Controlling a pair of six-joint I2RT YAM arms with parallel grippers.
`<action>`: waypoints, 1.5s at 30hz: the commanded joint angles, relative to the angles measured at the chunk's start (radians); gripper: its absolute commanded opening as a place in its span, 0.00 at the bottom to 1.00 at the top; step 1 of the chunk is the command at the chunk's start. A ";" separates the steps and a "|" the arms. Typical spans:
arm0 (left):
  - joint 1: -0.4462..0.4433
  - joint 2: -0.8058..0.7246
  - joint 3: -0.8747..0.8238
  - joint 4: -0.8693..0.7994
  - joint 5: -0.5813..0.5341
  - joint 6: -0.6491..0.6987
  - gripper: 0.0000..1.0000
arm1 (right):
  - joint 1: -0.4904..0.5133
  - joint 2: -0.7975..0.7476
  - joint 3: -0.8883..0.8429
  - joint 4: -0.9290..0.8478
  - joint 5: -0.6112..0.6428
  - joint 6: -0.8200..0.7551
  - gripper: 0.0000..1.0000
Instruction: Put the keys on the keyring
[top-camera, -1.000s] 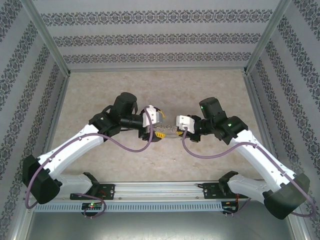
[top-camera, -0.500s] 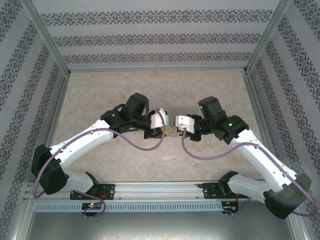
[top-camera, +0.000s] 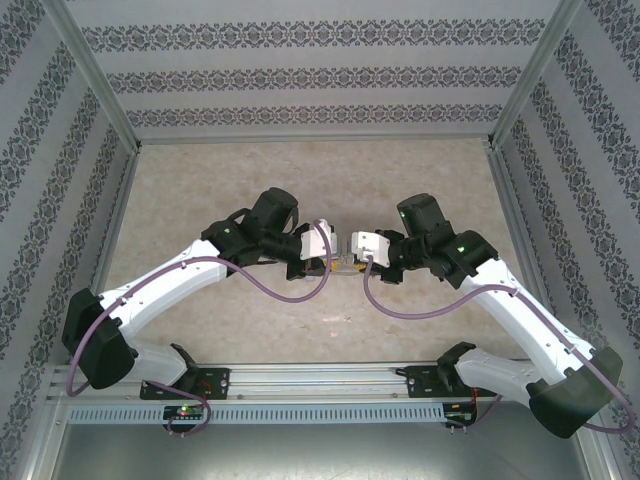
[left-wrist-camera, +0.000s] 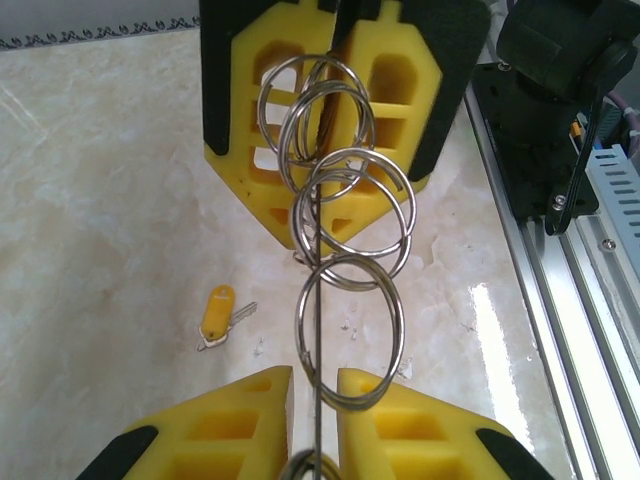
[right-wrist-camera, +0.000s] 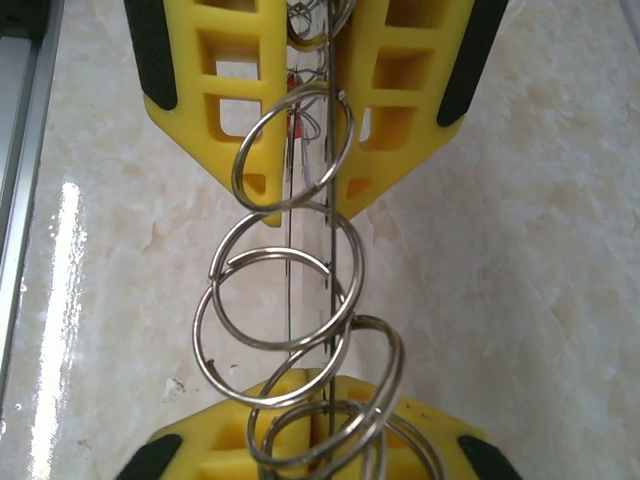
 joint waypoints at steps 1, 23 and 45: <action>-0.010 -0.015 0.012 0.058 0.031 -0.038 0.03 | -0.004 -0.009 0.002 0.011 -0.063 0.019 0.21; 0.040 -0.002 -0.014 0.249 0.187 -0.412 0.00 | -0.139 -0.422 -0.275 0.451 -0.053 0.041 0.38; 0.037 0.028 0.058 0.033 0.257 -0.232 0.00 | 0.020 -0.359 -0.214 0.363 0.021 -0.298 0.36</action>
